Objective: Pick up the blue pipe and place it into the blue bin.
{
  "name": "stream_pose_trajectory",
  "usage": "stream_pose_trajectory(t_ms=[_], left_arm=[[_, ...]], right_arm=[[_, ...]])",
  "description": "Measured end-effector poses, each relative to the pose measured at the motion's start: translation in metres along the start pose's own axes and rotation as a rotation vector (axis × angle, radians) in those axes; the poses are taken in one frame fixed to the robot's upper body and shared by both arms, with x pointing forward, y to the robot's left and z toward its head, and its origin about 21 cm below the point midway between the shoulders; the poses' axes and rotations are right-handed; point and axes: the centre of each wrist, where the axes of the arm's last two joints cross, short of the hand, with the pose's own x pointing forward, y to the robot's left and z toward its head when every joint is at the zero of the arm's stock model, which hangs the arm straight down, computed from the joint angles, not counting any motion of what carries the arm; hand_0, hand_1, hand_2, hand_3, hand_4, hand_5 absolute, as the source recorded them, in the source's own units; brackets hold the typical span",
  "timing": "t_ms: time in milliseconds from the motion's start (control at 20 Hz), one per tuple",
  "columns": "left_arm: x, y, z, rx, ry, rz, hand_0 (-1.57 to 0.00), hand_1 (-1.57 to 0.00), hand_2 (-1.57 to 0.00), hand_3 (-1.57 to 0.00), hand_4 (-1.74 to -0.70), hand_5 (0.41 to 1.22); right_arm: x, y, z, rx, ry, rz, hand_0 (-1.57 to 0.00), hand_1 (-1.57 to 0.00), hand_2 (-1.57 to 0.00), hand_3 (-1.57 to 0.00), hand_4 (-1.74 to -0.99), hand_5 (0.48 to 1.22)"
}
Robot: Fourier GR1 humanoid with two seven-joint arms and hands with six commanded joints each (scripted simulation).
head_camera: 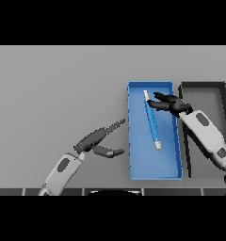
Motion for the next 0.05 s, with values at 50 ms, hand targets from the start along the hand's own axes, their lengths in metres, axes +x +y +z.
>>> stream_pose_trajectory(t_ms=[50], left_arm=[[-0.0014, 0.0011, 0.0017, 0.004, -0.009, 0.000, 0.00, 0.00, 0.00, 0.00, -0.89, 0.480]], right_arm=[[0.0028, 0.0031, -0.0004, 0.002, 0.006, 0.019, -0.21, -0.10, -0.02, 0.00, -1.152, 0.798]])
